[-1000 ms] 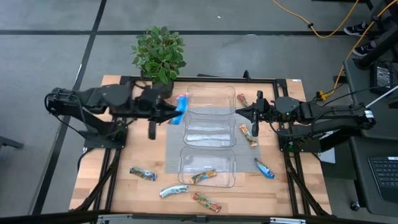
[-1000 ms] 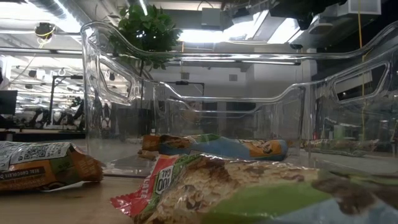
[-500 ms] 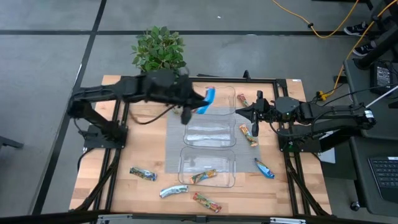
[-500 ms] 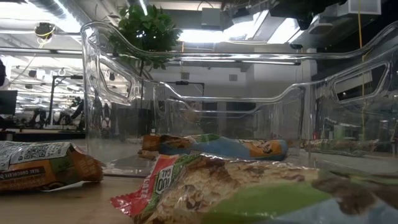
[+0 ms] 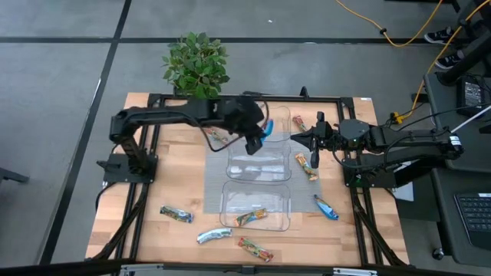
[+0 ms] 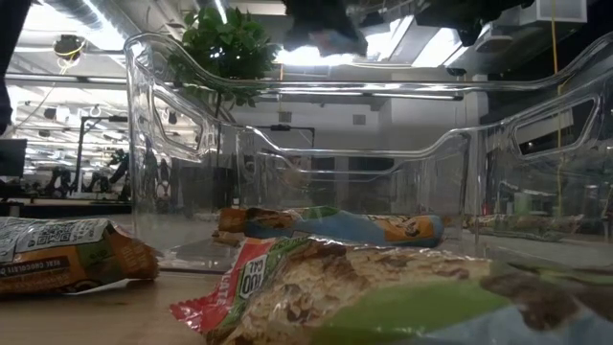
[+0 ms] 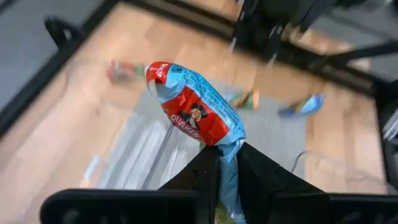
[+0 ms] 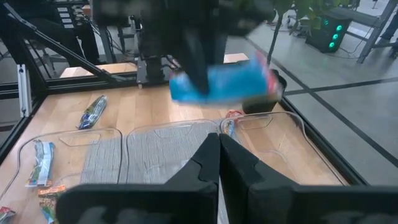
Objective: Pick and place Granola Bars by type
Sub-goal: Put the red granola bar into the middle transparent bin
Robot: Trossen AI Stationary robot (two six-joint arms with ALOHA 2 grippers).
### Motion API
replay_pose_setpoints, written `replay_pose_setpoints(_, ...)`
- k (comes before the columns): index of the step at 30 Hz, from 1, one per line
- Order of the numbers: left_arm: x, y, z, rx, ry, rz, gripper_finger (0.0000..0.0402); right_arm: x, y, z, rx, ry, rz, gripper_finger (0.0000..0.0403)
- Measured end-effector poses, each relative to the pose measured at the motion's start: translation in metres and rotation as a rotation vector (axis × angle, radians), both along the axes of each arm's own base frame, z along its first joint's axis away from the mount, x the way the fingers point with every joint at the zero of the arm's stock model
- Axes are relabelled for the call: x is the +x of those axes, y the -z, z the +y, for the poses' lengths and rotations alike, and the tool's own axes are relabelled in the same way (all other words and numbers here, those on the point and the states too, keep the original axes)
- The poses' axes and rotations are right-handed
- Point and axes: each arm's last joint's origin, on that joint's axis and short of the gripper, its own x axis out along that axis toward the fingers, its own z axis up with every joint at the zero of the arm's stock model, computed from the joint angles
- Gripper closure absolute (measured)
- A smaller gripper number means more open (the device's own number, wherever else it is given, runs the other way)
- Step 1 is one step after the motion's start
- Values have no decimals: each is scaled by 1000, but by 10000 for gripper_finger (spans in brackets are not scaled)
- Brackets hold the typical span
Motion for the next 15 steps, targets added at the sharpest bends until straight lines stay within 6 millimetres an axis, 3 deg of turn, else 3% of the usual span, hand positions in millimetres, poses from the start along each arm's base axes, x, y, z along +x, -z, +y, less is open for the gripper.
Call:
replay_pose_setpoints(8, 18, 51, -5, -17, 35, 240, 361, 0, 0, 0, 0, 0, 2, 395)
replay_pose_setpoints(15, 32, 84, -13, 29, 137, 346, 361, 0, 0, 0, 0, 0, -1, 395)
